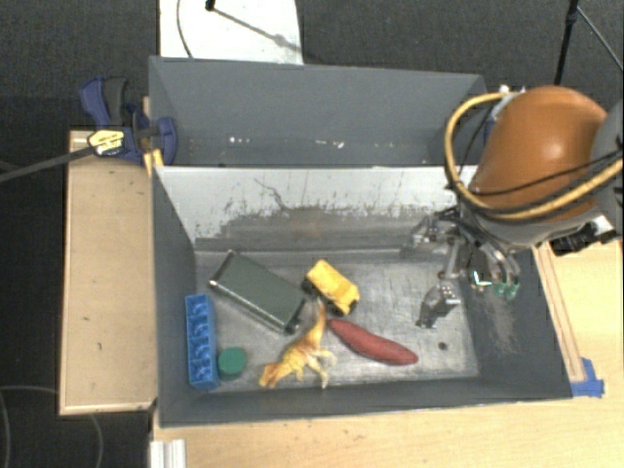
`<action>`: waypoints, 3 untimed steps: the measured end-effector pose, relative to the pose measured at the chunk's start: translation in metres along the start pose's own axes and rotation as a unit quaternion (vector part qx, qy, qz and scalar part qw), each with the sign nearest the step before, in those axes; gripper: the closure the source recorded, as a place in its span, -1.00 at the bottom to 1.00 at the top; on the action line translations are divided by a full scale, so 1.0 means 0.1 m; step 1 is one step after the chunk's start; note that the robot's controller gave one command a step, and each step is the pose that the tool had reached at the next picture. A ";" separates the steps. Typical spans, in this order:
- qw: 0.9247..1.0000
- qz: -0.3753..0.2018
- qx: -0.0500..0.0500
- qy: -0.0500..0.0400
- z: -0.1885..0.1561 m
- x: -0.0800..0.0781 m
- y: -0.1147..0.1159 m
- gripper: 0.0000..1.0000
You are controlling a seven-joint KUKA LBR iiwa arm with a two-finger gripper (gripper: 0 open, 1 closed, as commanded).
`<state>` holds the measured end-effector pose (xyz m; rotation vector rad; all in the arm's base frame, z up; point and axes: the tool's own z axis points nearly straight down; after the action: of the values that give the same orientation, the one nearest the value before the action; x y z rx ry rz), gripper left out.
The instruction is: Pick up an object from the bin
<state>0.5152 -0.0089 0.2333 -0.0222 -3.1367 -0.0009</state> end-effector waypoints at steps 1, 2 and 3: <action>1.000 0.000 0.000 -0.004 -0.04 -0.02 0.00 1.00; 1.000 0.000 0.000 -0.004 -0.04 -0.02 0.00 -1.00; 1.000 0.000 0.000 -0.004 -0.04 -0.02 0.00 -1.00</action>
Offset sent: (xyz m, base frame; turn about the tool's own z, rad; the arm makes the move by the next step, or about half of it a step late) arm 0.0000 0.0000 0.0000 0.0000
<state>0.5167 -0.0090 0.2370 -0.0208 -3.1447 -0.0002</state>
